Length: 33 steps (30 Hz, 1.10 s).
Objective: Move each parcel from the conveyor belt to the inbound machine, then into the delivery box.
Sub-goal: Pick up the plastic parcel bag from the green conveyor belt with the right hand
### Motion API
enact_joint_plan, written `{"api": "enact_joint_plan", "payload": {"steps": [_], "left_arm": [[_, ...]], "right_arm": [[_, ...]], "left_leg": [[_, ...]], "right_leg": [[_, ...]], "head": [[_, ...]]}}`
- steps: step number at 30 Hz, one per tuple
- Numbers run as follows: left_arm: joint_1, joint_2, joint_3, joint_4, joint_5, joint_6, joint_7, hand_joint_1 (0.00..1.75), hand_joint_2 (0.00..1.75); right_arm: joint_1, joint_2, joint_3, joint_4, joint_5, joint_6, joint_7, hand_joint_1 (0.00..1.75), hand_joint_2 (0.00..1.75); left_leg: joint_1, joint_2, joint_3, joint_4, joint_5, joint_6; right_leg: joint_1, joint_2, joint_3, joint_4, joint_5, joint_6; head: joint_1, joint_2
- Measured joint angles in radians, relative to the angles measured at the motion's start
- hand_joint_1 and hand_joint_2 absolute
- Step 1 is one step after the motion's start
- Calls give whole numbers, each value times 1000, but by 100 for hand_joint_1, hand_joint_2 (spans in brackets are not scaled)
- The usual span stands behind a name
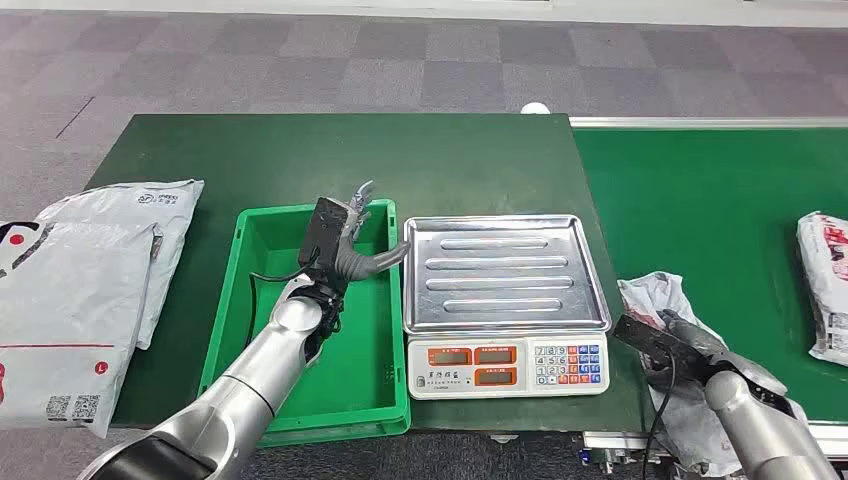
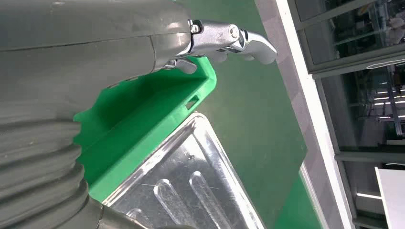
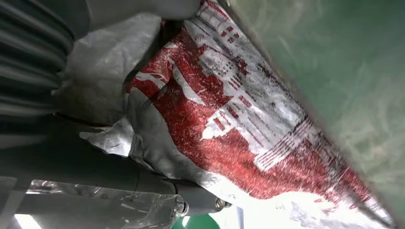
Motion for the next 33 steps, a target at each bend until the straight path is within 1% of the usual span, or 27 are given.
{"api": "enact_joint_plan", "payload": {"steps": [6, 13, 21, 24, 28, 33], "left_arm": [[21, 1, 25, -20, -13, 0, 4, 0, 175], [33, 1, 40, -33, -20, 0, 5, 0, 175], [76, 1, 61, -81, -43, 9, 11, 0, 175], [93, 1, 67, -97, -54, 11, 12, 0, 175], [102, -1, 72, -106, -74, 13, 9, 0, 175], [84, -11, 73, -96, -93, 3, 0, 0, 175]], "right_arm": [[0, 0, 35, -32, -5, -35, 21, 175, 175], [1, -3, 58, -54, -14, -54, 23, 175, 175], [14, 10, 59, -128, -42, -175, 47, 175, 175], [20, 16, 48, -174, -55, -234, 35, 175, 175], [10, 27, 8, -271, -85, -310, 3, 175, 175], [-70, 30, -39, -347, -125, -310, -26, 175, 175]], "left_leg": [[0, 0, 0, 0, 0, 0], [0, 1, 1, 0, 0, 0], [0, 1, 0, 0, 0, -1], [0, 1, 0, 0, 0, -1], [0, 2, 0, 0, 0, -1], [-1, 2, 0, 0, 0, -1]], "right_leg": [[0, 0, 0, 0, 0, 0], [0, 1, 0, 0, 0, 0], [0, 1, 0, 0, 0, 0], [0, 2, -1, 0, 0, 0], [0, 3, -2, 1, 0, 0], [-1, 2, -2, 1, 0, 0]], "head": [[0, 0], [0, 0], [0, 0], [0, 0], [0, 0], [0, 0]]}}
